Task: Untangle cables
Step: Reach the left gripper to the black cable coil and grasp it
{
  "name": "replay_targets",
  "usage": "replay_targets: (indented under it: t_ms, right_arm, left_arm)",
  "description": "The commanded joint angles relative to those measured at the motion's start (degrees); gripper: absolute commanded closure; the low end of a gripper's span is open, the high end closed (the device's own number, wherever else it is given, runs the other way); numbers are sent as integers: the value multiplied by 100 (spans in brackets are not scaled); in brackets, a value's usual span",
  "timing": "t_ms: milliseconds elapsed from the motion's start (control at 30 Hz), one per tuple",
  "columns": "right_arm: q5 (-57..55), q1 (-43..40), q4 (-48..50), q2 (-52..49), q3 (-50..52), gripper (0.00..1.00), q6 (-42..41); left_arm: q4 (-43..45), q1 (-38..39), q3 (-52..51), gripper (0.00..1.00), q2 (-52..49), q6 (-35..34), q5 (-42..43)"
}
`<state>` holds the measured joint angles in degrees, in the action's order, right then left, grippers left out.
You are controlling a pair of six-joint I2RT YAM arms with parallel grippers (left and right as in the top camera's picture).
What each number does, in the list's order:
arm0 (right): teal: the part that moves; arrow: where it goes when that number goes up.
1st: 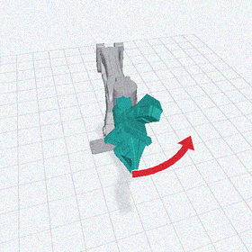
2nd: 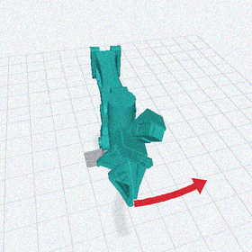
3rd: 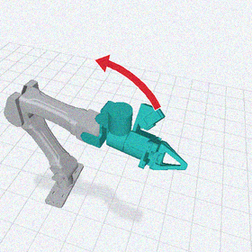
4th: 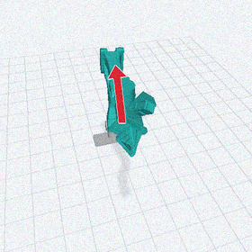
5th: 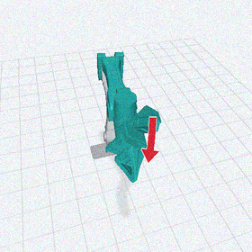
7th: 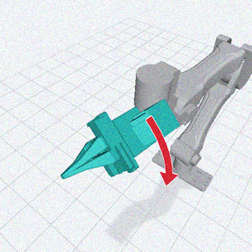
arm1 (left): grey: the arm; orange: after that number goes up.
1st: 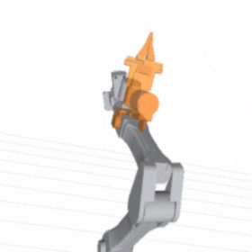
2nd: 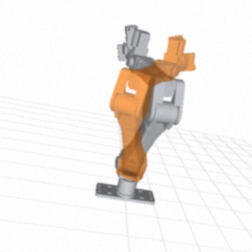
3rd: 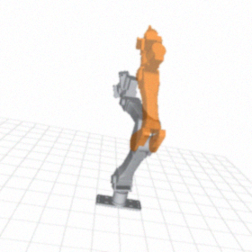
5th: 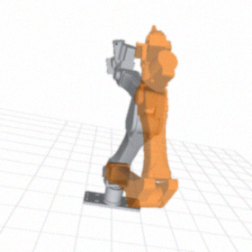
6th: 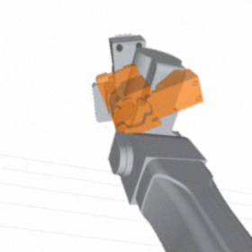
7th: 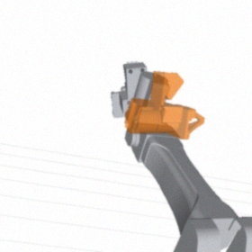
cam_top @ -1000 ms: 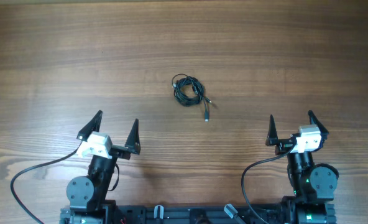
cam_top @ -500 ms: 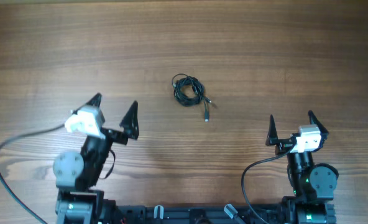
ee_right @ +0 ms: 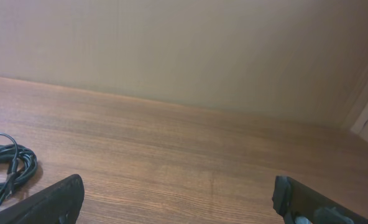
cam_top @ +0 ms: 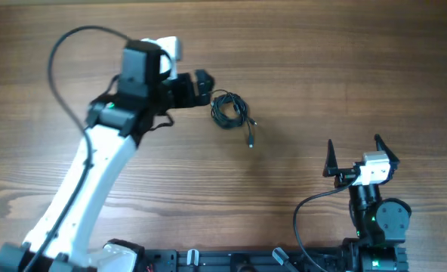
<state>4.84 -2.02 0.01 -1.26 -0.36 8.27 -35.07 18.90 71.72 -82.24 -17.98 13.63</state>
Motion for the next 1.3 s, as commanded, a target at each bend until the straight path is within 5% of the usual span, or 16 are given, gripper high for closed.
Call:
replay_targets:
  t_ms: [0,133,200,333,400,433,467,767,867,900,1100,1267]
  right_arm:
    - [-55,24,15,33,7,0,72]
    - [-55,24,15,33,7,0,74]
    - [-55,24,15,33,7,0,72]
    - [-55,24,15,33,7,0,74]
    - [-55,24,15,33,7,0,74]
    - [-55,24,15,33,7,0,76]
    - [-55,24,15,33,7,0,74]
    - [-55,24,15,33,7,0,74]
    - [-55,24,15,33,7,0,74]
    - [-55,24,15,33,7,0,76]
    - [-55,24,15,33,7,0,74]
    - [-52,24,15,33,7,1,74]
  left_arm:
    - [11,525,116,0,-420,-55,57]
    - [170,992,114,0,-772,-240,-302]
    - [140,1062,114,2,-1016,-1687,-1397]
    - [116,1062,114,10,-1766,-3381,-2295]
    - [186,1062,114,17,-2177,-3674,-2286]
    - [245,1062,114,33,-2404,-3755,-2234]
    - [275,1062,114,38,-2542,-3849,-2203]
    - [409,1064,114,43,-3259,-3845,-2009]
    - [424,1062,114,83,-3292,-3840,-1969]
    - [398,1062,114,96,-3289,-3775,-1971]
    - [-549,634,116,96,-2341,-1954,-2485]
    - [-730,461,116,92,-1434,1572,-1827]
